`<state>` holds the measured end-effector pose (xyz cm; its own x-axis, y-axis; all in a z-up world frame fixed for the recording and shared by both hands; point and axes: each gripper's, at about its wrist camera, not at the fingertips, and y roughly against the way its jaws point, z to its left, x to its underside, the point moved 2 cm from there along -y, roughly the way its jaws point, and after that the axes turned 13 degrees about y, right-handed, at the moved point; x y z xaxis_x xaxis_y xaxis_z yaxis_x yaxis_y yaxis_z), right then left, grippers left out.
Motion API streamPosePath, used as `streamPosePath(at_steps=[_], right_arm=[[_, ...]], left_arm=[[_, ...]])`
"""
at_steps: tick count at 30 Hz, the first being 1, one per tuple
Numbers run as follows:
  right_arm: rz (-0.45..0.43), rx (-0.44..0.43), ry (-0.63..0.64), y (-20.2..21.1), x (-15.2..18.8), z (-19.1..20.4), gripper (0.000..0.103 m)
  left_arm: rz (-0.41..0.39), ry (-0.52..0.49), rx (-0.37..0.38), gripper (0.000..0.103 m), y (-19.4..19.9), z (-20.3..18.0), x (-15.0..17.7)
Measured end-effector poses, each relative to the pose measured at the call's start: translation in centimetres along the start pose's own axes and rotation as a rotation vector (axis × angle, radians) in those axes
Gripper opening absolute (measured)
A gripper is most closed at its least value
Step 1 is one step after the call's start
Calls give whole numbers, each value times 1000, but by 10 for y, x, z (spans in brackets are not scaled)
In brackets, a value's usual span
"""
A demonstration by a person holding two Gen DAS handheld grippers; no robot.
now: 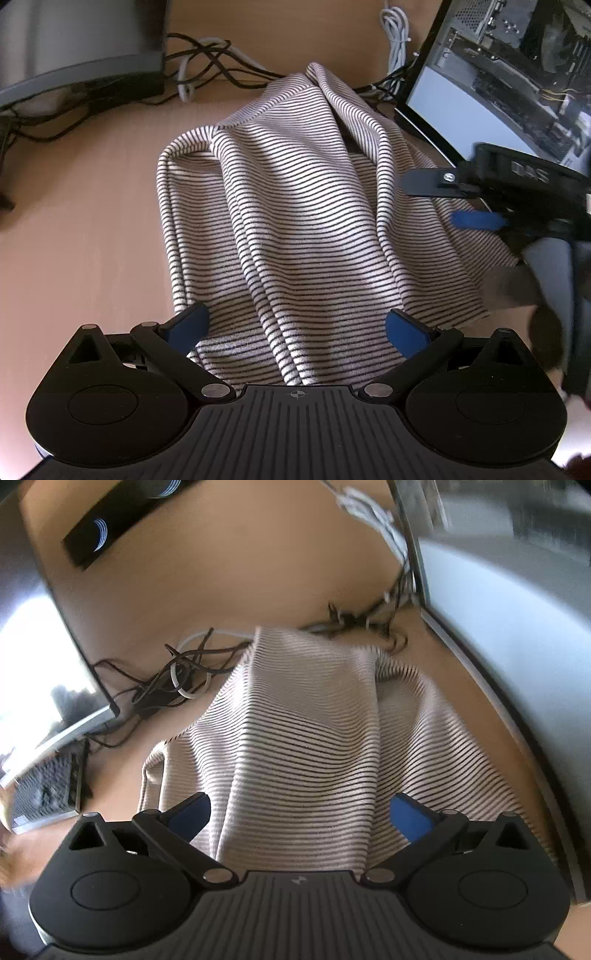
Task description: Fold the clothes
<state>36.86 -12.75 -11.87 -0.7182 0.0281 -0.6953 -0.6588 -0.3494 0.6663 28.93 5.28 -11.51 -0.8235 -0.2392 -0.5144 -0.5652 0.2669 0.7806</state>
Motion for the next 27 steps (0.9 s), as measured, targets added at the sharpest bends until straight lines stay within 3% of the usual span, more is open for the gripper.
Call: streamPosePath(at_steps=[3, 13, 15, 20, 24, 27], right_arm=[[46, -93, -108, -10, 7, -10, 103], [196, -257, -44, 22, 57, 60, 103], [223, -301, -47, 24, 66, 76, 103], [233, -280, -25, 20, 71, 101, 103], [211, -250, -96, 19, 69, 102, 103], [183, -243, -198, 24, 72, 96, 103]], left_arm=[[17, 20, 19, 103, 14, 15, 8], [147, 77, -4, 103, 82, 78, 46], [152, 125, -3, 103, 93, 94, 47], [119, 306, 118, 103, 102, 119, 25], [23, 282, 172, 103, 92, 116, 0], [20, 275, 209, 103, 76, 110, -11]])
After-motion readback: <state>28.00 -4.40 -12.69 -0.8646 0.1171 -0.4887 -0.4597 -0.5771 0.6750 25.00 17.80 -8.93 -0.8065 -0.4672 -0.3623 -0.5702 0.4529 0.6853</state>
